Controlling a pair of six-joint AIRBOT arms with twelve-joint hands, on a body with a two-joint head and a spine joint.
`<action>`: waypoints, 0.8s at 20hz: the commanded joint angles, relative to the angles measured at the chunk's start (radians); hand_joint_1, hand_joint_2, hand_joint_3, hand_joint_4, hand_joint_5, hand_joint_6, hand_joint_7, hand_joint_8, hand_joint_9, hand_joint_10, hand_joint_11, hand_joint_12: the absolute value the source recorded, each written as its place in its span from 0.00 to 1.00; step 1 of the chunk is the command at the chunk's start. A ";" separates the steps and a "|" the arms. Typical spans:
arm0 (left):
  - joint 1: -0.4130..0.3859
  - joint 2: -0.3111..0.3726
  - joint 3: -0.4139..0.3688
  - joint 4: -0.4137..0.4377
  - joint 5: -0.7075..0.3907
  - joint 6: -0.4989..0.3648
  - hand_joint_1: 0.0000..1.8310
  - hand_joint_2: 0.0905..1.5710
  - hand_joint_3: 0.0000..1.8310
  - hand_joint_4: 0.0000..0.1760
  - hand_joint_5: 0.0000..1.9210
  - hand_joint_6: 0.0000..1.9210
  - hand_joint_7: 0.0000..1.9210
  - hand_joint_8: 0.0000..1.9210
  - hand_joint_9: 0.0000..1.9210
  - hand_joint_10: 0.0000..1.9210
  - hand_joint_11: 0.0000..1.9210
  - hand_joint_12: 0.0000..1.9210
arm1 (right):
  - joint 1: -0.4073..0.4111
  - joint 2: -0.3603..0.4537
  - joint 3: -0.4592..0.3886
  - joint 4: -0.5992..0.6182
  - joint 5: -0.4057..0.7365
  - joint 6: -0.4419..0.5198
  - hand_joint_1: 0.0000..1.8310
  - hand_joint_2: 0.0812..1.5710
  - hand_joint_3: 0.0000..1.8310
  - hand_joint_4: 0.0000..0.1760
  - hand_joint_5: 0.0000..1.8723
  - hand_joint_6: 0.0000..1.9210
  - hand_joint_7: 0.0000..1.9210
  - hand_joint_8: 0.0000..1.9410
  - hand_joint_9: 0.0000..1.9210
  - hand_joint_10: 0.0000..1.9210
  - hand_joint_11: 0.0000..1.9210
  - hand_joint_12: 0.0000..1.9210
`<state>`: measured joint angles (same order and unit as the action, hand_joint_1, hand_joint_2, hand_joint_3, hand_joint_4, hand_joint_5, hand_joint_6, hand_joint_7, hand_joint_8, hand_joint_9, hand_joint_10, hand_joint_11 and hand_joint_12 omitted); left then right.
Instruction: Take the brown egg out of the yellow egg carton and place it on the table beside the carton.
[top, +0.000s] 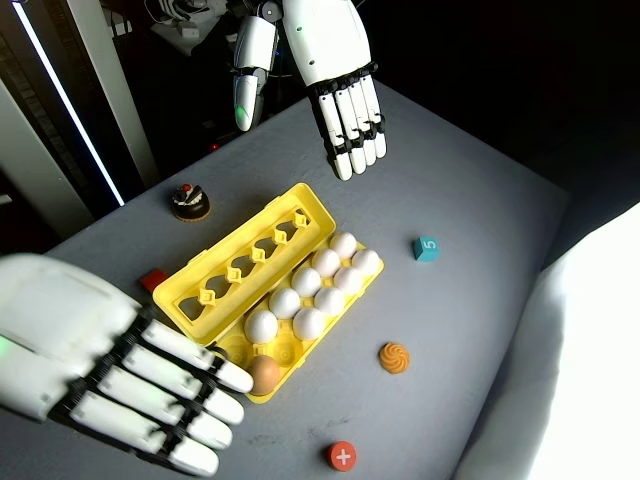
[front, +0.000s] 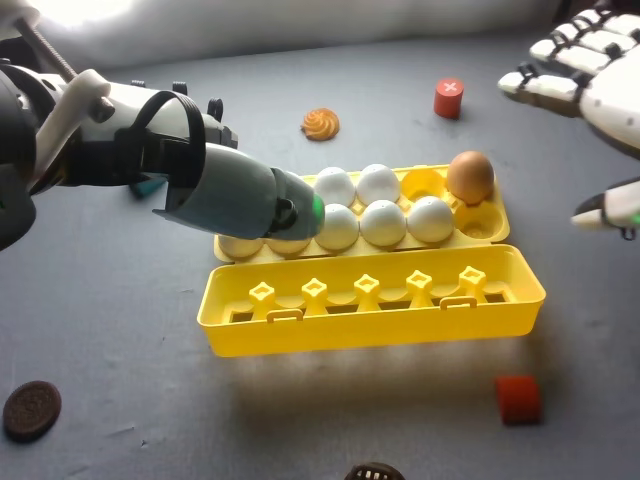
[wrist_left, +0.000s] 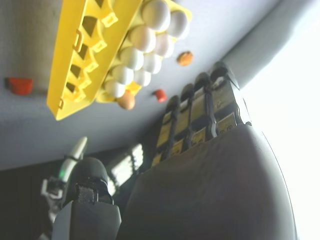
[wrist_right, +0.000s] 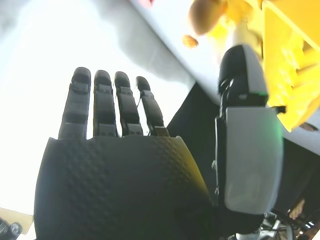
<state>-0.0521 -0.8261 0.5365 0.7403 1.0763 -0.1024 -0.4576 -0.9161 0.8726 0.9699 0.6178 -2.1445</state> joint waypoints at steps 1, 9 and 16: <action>-0.009 0.004 -0.001 0.064 -0.036 0.001 0.00 0.70 0.02 0.00 0.01 0.00 0.00 0.00 0.00 0.00 0.00 0.00 | 0.021 -0.003 0.016 -0.048 0.035 0.034 0.54 0.54 0.00 0.64 0.08 0.01 0.00 0.00 0.00 0.00 0.00 0.00; -0.010 0.004 0.002 0.064 -0.036 -0.002 0.00 0.71 0.02 0.00 0.03 0.01 0.01 0.00 0.00 0.00 0.00 0.00 | 0.048 -0.147 0.195 -0.047 -0.051 0.133 0.57 0.58 0.01 0.73 0.17 0.02 0.00 0.00 0.00 0.00 0.00 0.00; -0.010 0.003 0.002 0.064 -0.036 0.001 0.00 0.71 0.00 0.00 0.02 0.01 0.00 0.00 0.00 0.00 0.00 0.00 | 0.047 -0.228 0.272 0.006 -0.091 0.139 0.58 0.58 0.00 0.65 0.33 0.02 0.00 0.00 0.00 0.00 0.00 0.00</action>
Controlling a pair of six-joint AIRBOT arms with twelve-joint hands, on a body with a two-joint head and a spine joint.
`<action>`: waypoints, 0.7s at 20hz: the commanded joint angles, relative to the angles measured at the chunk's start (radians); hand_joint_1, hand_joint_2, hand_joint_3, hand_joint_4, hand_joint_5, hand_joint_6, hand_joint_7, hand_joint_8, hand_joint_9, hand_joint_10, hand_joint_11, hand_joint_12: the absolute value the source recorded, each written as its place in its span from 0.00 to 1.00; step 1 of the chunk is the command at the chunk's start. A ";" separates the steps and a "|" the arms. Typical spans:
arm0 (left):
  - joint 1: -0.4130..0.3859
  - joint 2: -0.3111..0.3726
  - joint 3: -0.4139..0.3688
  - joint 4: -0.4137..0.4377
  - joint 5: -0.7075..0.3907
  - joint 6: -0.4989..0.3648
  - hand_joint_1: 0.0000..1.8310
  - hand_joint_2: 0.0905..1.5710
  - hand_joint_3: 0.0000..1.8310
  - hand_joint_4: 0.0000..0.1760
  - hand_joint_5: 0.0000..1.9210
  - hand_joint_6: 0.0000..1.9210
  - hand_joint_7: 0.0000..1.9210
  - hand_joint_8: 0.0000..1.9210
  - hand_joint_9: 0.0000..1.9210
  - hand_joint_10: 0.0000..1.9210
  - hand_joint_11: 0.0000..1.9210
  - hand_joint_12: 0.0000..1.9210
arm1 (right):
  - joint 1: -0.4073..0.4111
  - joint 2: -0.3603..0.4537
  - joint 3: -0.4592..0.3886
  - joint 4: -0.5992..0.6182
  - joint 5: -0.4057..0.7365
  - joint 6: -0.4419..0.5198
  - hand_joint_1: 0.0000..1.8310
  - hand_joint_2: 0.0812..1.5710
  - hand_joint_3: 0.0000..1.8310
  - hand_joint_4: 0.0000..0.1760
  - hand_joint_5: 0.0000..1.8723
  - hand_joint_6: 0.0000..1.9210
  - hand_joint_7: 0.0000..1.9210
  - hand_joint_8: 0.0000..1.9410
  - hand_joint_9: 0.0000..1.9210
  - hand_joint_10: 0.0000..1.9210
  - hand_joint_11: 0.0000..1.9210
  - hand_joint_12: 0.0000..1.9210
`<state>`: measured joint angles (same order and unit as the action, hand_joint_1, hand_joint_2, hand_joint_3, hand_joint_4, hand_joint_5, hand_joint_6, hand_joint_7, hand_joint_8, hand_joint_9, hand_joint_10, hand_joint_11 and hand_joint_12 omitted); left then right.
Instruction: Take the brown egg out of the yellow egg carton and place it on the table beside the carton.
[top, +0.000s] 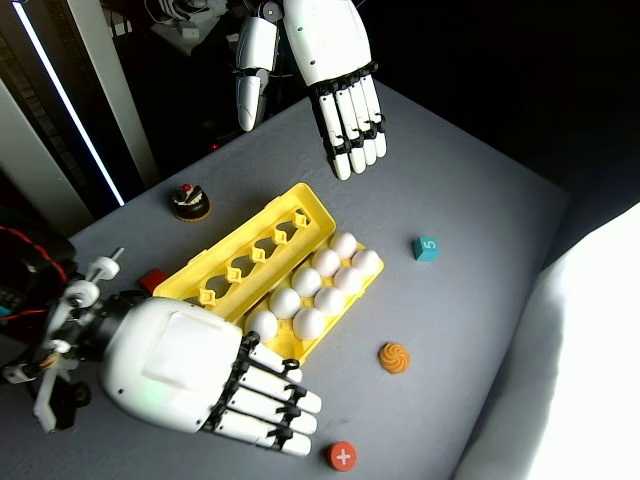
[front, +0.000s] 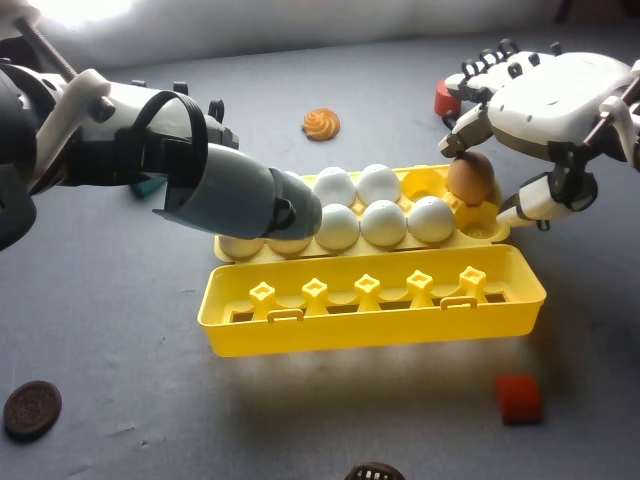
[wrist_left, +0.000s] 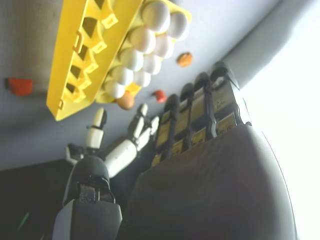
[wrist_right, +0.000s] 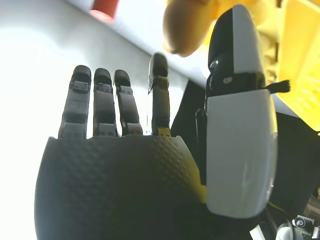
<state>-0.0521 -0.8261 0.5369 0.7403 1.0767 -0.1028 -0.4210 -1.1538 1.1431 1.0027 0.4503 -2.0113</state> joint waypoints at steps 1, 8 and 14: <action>-0.010 0.003 0.002 0.064 -0.037 0.002 0.00 0.71 0.00 0.00 0.00 0.00 0.00 0.00 0.00 0.00 0.00 0.00 | 0.011 0.000 0.012 -0.023 0.075 0.006 0.58 0.58 0.00 0.69 0.34 0.02 0.00 0.00 0.00 0.00 0.00 0.00; -0.010 0.003 0.002 0.064 -0.037 0.007 0.00 0.71 0.00 0.00 0.02 0.01 0.00 0.00 0.00 0.00 0.00 0.00 | 0.011 -0.052 0.079 -0.023 0.082 0.006 0.58 0.58 0.00 0.48 0.42 0.02 0.00 0.00 0.00 0.00 0.00 0.00; -0.010 0.003 0.002 0.064 -0.037 0.010 0.00 0.71 0.00 0.00 0.02 0.01 0.01 0.00 0.00 0.00 0.00 0.00 | 0.009 -0.071 0.099 -0.023 0.096 0.009 0.58 0.57 0.00 0.20 0.52 0.02 0.00 0.00 0.00 0.00 0.00 0.00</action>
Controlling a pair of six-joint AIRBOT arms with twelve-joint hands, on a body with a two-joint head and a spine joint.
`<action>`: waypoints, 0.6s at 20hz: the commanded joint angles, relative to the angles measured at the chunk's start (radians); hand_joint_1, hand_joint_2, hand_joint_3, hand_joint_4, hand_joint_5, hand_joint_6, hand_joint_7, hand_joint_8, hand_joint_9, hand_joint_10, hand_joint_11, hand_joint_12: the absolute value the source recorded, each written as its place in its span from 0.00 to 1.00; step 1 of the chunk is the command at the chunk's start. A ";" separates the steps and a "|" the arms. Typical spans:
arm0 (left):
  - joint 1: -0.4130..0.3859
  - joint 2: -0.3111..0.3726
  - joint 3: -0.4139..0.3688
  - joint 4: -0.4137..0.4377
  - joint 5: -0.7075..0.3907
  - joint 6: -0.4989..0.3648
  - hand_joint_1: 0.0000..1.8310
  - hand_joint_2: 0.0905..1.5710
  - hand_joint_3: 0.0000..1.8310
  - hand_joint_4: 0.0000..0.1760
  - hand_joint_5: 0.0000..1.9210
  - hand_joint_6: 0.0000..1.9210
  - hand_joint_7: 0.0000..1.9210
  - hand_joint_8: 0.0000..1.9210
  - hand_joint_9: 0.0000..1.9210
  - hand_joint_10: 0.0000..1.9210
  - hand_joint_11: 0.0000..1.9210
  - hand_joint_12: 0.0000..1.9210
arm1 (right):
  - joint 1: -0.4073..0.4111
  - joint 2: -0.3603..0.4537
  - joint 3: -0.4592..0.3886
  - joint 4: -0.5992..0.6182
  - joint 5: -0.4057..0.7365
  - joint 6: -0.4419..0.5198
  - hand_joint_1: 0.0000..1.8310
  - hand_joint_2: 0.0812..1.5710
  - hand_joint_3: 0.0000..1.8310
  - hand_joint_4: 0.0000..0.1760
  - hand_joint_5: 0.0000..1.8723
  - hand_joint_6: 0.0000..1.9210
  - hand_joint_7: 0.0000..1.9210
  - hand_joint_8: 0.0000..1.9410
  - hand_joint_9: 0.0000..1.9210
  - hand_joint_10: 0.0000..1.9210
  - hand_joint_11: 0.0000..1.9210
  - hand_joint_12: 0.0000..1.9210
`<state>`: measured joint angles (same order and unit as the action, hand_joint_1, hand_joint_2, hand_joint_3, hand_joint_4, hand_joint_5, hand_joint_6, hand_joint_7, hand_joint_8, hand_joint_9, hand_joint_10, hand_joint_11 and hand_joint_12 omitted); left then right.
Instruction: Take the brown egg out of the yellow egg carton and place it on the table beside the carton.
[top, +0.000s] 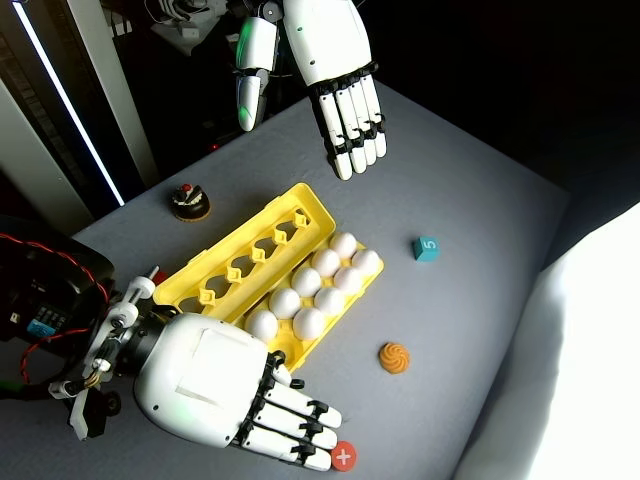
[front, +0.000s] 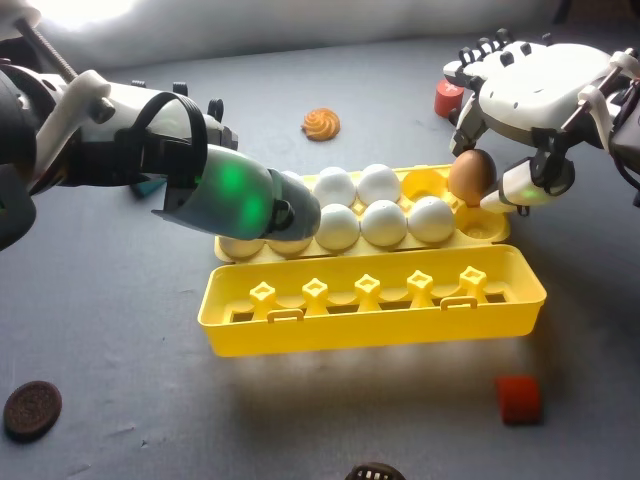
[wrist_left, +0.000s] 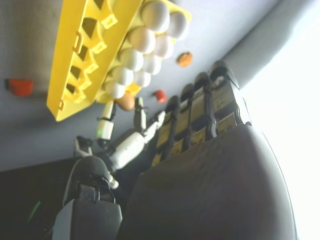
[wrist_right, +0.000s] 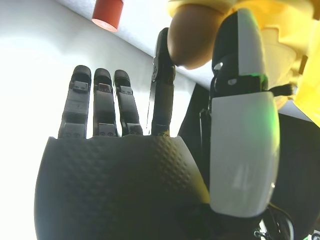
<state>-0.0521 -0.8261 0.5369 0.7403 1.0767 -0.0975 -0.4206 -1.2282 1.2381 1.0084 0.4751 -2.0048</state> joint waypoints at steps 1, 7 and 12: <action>-0.010 0.003 0.002 0.064 -0.037 0.005 0.00 0.71 0.00 0.00 0.01 0.00 0.00 0.00 0.00 0.00 0.00 0.00 | 0.009 0.001 0.004 -0.029 0.076 0.002 0.59 0.56 0.00 0.05 0.56 0.02 0.00 0.00 0.00 0.00 0.00 0.00; -0.011 0.003 0.001 0.064 -0.037 0.005 0.00 0.71 0.00 0.00 0.03 0.01 0.02 0.01 0.00 0.00 0.00 0.00 | 0.011 -0.006 0.005 -0.029 0.085 0.002 0.66 0.61 0.00 0.00 0.70 0.21 0.07 0.00 0.00 0.00 0.00 0.00; -0.011 0.003 0.001 0.064 -0.037 0.005 0.00 0.71 0.00 0.00 0.04 0.00 0.03 0.00 0.02 0.00 0.00 0.01 | 0.034 -0.003 0.006 -0.029 0.087 -0.003 0.66 0.61 0.00 0.00 0.70 0.21 0.17 0.00 0.02 0.00 0.00 0.00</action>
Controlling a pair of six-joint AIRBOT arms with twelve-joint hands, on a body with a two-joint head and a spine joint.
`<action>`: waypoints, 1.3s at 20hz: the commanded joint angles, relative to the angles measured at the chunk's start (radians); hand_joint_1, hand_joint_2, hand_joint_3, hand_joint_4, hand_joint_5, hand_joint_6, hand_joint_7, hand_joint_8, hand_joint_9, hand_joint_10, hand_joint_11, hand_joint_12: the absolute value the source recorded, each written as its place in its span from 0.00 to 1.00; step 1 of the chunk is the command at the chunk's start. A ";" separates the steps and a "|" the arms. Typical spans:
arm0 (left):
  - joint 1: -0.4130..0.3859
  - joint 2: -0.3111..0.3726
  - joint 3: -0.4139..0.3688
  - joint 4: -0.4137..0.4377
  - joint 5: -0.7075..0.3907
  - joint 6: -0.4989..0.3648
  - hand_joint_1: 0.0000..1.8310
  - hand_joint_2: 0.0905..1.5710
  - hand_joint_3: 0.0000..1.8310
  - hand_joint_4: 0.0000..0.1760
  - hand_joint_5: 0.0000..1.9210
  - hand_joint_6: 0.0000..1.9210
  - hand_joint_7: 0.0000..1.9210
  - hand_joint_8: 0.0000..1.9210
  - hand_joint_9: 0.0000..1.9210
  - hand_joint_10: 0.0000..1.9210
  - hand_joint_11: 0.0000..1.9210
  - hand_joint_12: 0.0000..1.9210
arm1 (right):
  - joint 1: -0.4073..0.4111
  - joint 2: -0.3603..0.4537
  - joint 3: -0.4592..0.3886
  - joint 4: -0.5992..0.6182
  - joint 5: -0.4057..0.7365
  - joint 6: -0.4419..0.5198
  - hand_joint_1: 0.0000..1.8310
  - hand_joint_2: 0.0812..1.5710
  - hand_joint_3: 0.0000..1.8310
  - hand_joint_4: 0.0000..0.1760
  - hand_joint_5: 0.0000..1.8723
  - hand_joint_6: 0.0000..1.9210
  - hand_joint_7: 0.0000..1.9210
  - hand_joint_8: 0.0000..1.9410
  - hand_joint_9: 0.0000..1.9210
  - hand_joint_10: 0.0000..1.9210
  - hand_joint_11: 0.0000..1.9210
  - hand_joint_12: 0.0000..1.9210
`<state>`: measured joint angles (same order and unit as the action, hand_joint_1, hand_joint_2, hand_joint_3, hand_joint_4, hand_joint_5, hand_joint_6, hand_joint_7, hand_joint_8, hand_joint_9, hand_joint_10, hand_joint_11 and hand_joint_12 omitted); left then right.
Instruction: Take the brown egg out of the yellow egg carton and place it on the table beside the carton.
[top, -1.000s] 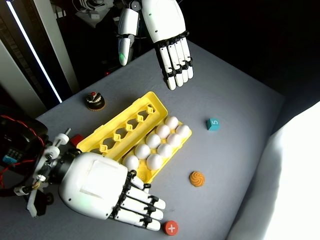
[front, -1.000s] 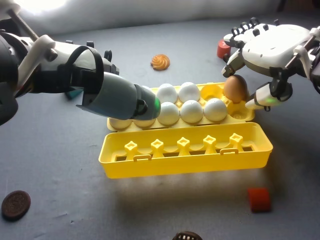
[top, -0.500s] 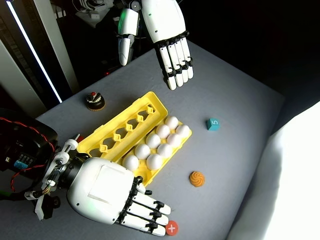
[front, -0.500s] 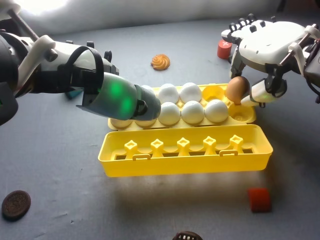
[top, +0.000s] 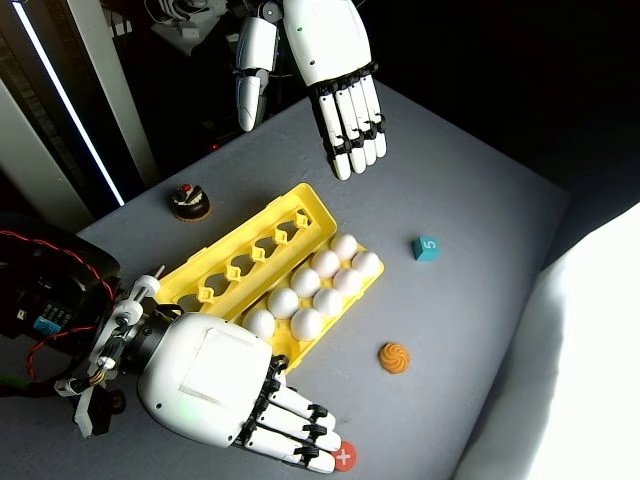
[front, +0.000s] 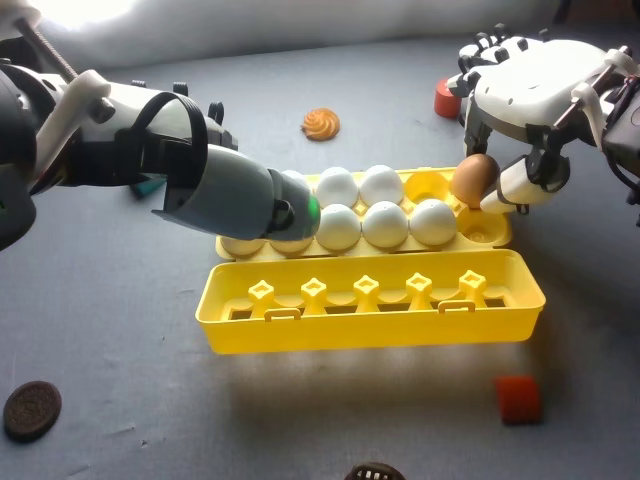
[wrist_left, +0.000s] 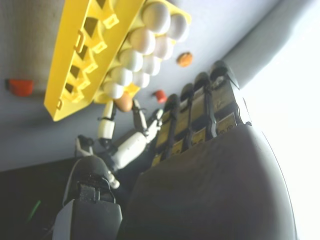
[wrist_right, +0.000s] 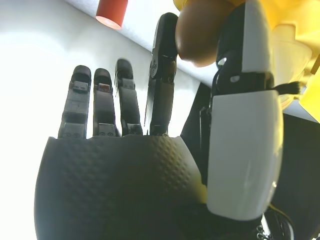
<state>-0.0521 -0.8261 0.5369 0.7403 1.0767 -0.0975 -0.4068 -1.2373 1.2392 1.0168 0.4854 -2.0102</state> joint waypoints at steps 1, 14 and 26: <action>-0.011 0.003 0.001 0.064 -0.037 0.005 0.00 0.71 0.00 0.00 0.04 0.00 0.03 0.00 0.02 0.00 0.00 0.01 | 0.025 0.008 0.005 -0.037 0.077 0.002 0.66 0.61 0.00 0.00 0.70 0.21 0.17 0.00 0.02 0.00 0.00 0.00; -0.015 0.001 0.001 0.064 -0.037 0.004 0.00 0.71 0.00 0.00 0.02 0.01 0.01 0.00 0.00 0.00 0.00 0.00 | -0.050 0.174 -0.019 -0.055 0.068 -0.023 0.65 0.60 0.00 0.00 0.72 0.17 0.16 0.00 0.00 0.00 0.00 0.00; -0.014 0.001 0.001 0.064 -0.037 0.004 0.00 0.71 0.00 0.00 0.03 0.00 0.01 0.00 0.00 0.00 0.00 0.00 | -0.076 0.069 0.049 -0.152 0.106 0.008 0.64 0.62 0.00 0.00 0.67 0.26 0.16 0.00 0.02 0.00 0.00 0.00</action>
<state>-0.0563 -0.8261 0.5369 0.7403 1.0767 -0.0975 -0.4889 -1.1770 1.2823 0.8906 0.5186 -1.9968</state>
